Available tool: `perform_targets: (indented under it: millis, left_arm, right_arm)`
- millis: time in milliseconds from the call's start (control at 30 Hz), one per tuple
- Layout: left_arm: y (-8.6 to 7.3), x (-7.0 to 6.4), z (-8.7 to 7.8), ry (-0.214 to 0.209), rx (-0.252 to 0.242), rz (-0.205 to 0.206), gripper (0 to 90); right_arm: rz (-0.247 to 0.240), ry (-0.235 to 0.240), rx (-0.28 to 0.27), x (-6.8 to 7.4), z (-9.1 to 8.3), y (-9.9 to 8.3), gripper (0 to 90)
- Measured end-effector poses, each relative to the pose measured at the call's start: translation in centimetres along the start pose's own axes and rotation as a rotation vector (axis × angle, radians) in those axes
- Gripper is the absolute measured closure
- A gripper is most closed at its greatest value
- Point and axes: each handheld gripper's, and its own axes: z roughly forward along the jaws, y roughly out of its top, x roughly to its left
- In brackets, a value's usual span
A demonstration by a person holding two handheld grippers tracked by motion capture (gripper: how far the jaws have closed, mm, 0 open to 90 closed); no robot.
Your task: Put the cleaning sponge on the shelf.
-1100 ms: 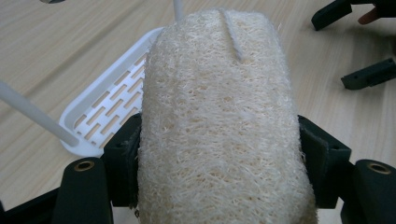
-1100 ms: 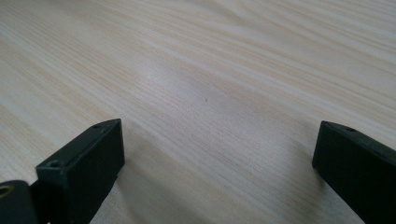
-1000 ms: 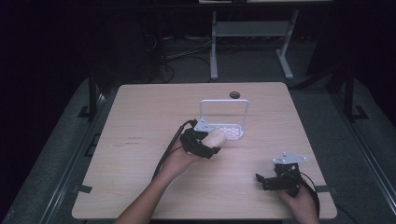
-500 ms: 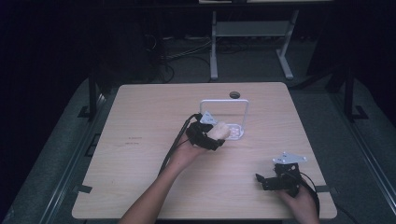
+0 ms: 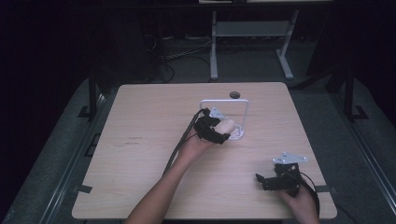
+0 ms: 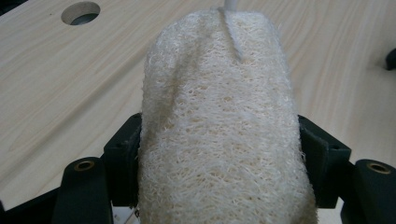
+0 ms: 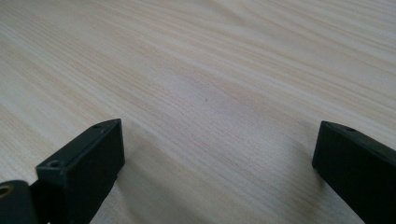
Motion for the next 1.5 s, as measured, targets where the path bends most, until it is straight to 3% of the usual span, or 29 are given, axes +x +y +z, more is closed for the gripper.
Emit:
perform_targets:
  millis: [133, 467, 667, 1100, 1500]
  left_arm:
    - [0.1, 0.2, 0.9, 0.015, 0.015, 0.008, 29.1]
    - [0.1, 0.0, 3.4, 0.024, 0.031, -0.022, 29.1]
    - [0.0, 0.4, 4.2, 0.034, 0.058, -0.013, 29.0]
    - [0.0, 0.5, 5.3, 0.042, 0.074, -0.019, 28.8]
    - [0.2, 0.3, 5.0, 0.042, 0.073, -0.018, 24.9]
  right_arm:
    - [0.0, 0.003, -0.001, 0.0, 0.0, 0.0, 2.0]
    - [-0.002, 0.004, 0.0, 0.0, 0.0, 0.0, 2.0]
    - [-0.001, 0.007, -0.001, 0.0, 0.0, 0.0, 2.0]
    - [-0.002, 0.007, 0.0, 0.1, 0.0, 0.0, 2.0]
    - [-0.004, 0.008, 0.0, 0.1, 0.0, 0.0, 2.0]
